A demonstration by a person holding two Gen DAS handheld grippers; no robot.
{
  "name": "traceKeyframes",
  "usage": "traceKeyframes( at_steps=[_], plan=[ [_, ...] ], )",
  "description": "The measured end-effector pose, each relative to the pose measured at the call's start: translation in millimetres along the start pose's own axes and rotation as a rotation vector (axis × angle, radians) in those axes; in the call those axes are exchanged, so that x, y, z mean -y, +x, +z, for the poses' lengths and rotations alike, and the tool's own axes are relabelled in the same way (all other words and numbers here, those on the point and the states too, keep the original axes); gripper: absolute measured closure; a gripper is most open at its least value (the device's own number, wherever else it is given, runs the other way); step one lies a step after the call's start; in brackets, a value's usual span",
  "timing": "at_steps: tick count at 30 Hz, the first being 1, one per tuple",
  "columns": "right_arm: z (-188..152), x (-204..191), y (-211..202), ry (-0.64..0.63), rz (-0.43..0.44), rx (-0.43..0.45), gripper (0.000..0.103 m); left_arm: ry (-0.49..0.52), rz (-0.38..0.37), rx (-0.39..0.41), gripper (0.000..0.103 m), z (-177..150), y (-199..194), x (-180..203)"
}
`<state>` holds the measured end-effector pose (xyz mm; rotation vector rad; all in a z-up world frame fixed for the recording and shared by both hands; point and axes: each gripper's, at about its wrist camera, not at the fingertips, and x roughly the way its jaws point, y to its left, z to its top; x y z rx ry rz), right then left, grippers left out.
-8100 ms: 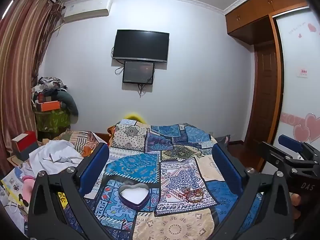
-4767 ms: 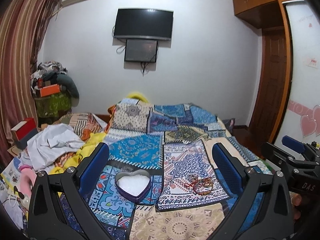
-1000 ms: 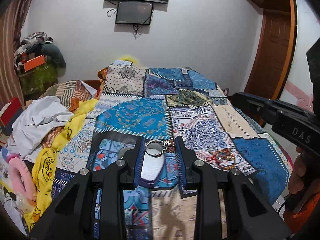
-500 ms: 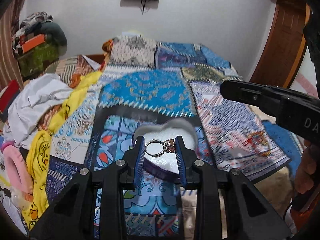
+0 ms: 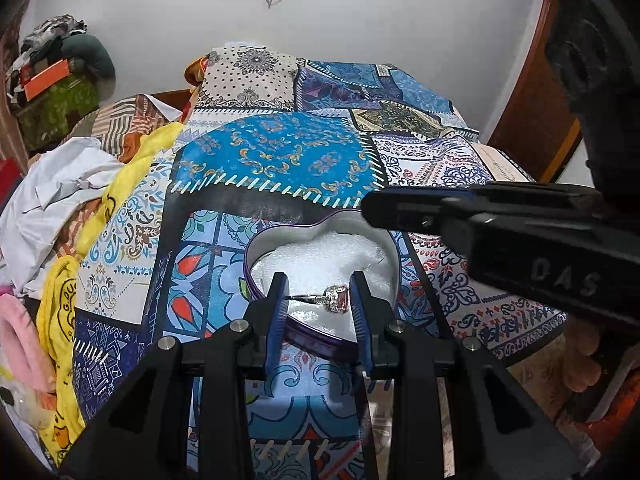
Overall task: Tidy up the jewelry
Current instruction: 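Carry the silver ring over the heart tin and open the left gripper, then move the left tool back to the remaining jewelry on the cloth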
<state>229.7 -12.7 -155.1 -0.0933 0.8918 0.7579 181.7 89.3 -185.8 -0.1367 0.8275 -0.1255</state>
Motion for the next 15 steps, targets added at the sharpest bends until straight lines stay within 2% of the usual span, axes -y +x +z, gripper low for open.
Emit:
traceKeyframes(
  at_steps=[9, 13, 15],
  plan=[
    [-1, -7, 0, -0.039, -0.044, -0.009, 0.092, 0.010, 0.009, 0.002, 0.072, 3, -7, 3],
    [-1, -10, -9, -0.053, -0.061, 0.014, 0.077, 0.019, 0.029, 0.011, 0.069, 2, -15, 7],
    [-1, -13, -16, -0.062, -0.083, 0.037, 0.072, 0.017, 0.033, 0.019, 0.068, 3, -21, 7]
  ],
)
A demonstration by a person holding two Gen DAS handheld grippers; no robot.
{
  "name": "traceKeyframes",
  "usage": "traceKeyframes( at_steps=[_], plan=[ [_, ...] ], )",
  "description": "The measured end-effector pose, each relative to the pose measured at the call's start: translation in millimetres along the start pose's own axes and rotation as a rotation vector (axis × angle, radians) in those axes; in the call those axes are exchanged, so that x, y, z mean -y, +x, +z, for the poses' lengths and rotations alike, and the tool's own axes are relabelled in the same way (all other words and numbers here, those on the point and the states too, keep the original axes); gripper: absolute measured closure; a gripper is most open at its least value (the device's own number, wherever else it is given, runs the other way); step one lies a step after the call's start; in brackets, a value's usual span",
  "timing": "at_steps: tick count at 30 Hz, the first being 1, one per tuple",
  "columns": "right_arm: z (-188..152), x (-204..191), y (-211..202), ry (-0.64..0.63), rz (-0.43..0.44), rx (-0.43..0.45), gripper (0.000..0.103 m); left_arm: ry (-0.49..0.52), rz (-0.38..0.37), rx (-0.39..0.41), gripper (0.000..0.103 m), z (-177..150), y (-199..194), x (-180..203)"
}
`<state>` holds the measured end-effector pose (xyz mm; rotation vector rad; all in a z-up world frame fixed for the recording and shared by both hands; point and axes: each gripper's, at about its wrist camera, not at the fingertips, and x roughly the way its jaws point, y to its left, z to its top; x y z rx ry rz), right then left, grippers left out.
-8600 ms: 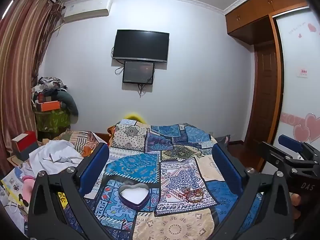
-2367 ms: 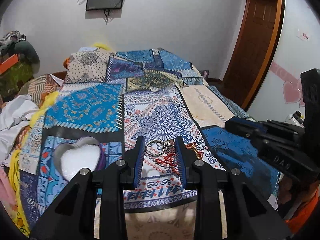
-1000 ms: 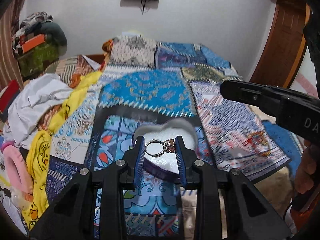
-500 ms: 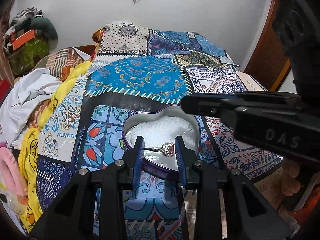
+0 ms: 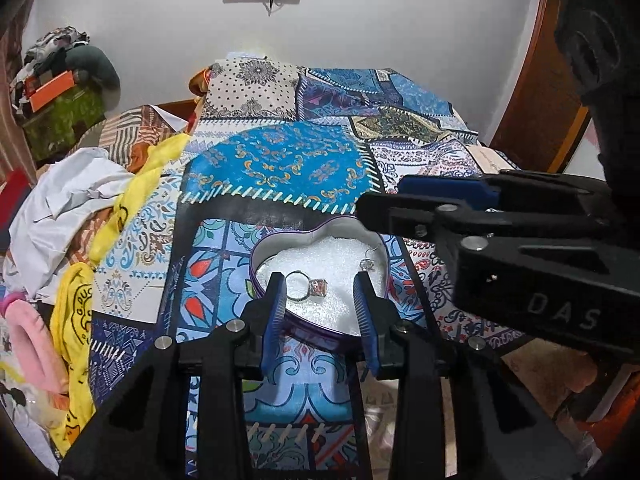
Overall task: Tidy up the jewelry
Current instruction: 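Move the left tool back to the remaining jewelry on the cloth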
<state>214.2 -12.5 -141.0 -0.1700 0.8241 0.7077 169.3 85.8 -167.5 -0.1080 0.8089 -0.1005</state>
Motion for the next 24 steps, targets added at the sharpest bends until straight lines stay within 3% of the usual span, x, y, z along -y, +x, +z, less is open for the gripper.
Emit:
traceKeyframes(
  at_steps=[12, 24],
  plan=[
    [1, 8, -51, 0.022, -0.047, 0.106, 0.070, -0.004, 0.048, 0.084, 0.058, 9, -42, 6],
    [-21, 44, -95, 0.111, -0.128, 0.161, 0.069, -0.003, 0.038, 0.139, 0.048, 18, -61, 32]
  ],
)
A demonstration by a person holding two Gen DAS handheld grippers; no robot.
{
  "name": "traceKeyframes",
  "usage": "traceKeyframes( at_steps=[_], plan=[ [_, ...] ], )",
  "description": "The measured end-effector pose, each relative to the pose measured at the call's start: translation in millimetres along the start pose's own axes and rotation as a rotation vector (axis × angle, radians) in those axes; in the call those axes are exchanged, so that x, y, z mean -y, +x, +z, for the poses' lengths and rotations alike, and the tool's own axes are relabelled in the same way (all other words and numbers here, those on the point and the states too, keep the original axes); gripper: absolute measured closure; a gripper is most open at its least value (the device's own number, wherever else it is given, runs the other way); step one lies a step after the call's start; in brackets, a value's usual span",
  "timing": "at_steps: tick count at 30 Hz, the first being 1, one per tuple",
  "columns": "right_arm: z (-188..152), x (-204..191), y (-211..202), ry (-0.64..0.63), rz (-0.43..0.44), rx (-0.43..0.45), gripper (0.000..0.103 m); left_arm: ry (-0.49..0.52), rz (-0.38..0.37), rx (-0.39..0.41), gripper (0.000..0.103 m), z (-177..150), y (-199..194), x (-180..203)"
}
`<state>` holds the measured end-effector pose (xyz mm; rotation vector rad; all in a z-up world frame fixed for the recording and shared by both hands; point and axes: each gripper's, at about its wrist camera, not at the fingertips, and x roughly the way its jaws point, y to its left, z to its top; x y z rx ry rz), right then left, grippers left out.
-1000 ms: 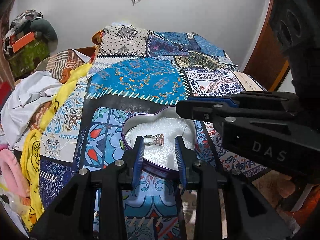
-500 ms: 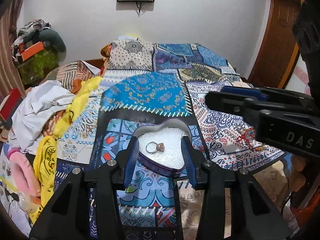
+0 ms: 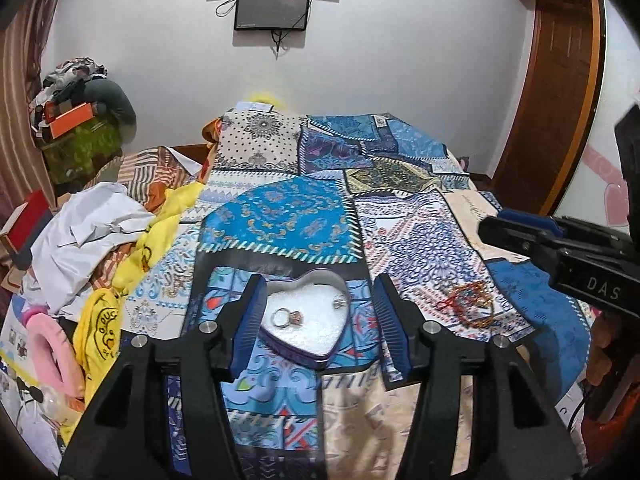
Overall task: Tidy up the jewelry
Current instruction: 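Move the left tool back to the remaining jewelry on the cloth, then grasp the gold ring with the left gripper while the right gripper grasps the red beaded bracelet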
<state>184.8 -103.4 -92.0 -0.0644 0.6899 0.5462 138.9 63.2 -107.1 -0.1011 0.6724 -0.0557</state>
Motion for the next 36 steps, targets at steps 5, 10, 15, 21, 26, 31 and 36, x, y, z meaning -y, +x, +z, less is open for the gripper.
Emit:
traceKeyframes(
  at_steps=[5, 10, 15, 21, 26, 31, 36],
  plan=[
    [-12, 29, -13, 0.039, -0.058, -0.003, 0.069, 0.005, -0.031, -0.034, 0.047, 0, 13, 21],
    [-28, 61, -22, 0.096, -0.097, -0.020, 0.069, 0.029, -0.058, -0.075, 0.047, -3, 30, 44],
    [-46, 85, -25, 0.145, -0.131, -0.052, 0.069, 0.050, -0.084, -0.126, 0.047, -7, 50, 62],
    [-63, 105, -20, 0.191, -0.139, -0.093, 0.069, 0.065, -0.113, -0.178, 0.047, -13, 71, 77],
    [-71, 113, -19, 0.201, -0.136, -0.108, 0.069, 0.062, -0.135, -0.205, 0.047, -16, 85, 87],
    [-71, 118, -16, 0.203, -0.128, -0.110, 0.069, 0.069, -0.159, -0.208, 0.056, -10, 98, 96],
    [-71, 119, -12, 0.198, -0.109, -0.113, 0.069, 0.104, -0.161, -0.231, 0.069, -8, 116, 108]
  ],
)
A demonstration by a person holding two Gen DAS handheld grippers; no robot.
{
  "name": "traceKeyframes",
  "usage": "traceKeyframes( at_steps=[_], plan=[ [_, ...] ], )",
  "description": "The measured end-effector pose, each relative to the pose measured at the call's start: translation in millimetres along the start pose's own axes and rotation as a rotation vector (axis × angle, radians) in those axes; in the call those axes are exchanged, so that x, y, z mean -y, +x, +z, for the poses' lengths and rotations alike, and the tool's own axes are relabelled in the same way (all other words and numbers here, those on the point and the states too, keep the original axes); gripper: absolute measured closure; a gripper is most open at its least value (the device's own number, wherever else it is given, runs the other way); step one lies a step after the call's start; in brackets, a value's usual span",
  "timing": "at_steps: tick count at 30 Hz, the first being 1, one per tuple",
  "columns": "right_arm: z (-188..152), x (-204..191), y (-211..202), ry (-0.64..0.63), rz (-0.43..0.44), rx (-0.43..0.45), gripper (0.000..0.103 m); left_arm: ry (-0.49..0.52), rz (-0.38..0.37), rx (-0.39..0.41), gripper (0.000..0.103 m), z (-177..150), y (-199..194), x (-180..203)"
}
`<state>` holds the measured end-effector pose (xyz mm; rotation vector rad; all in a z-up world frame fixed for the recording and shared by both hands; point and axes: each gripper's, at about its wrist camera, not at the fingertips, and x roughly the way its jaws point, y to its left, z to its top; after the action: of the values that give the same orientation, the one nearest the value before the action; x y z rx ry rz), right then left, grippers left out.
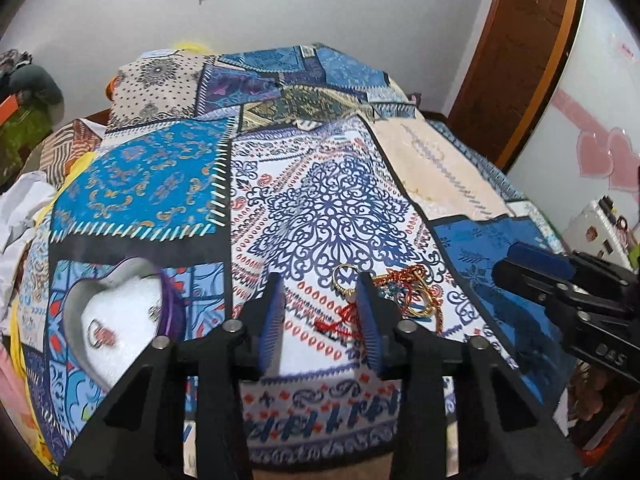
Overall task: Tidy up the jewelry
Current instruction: 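Grasp the gold ring with the left gripper while the right gripper grasps the red beaded bracelet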
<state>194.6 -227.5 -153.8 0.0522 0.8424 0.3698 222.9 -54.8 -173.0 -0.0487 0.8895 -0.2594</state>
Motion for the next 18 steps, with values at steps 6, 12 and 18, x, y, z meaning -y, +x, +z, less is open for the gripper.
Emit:
traceKeyframes(
  at_steps=[6, 12, 18],
  plan=[
    [0, 0, 5, -0.003, 0.015, -0.007, 0.069, 0.033, -0.010, -0.018, 0.069, 0, 10, 10],
    [1, 0, 9, 0.003, 0.029, -0.013, 0.069, 0.050, 0.008, -0.012, 0.071, 2, 16, 13],
    [1, -3, 10, -0.007, 0.036, -0.017, 0.069, -0.002, -0.014, -0.011, 0.085, 6, 20, 1]
  ],
)
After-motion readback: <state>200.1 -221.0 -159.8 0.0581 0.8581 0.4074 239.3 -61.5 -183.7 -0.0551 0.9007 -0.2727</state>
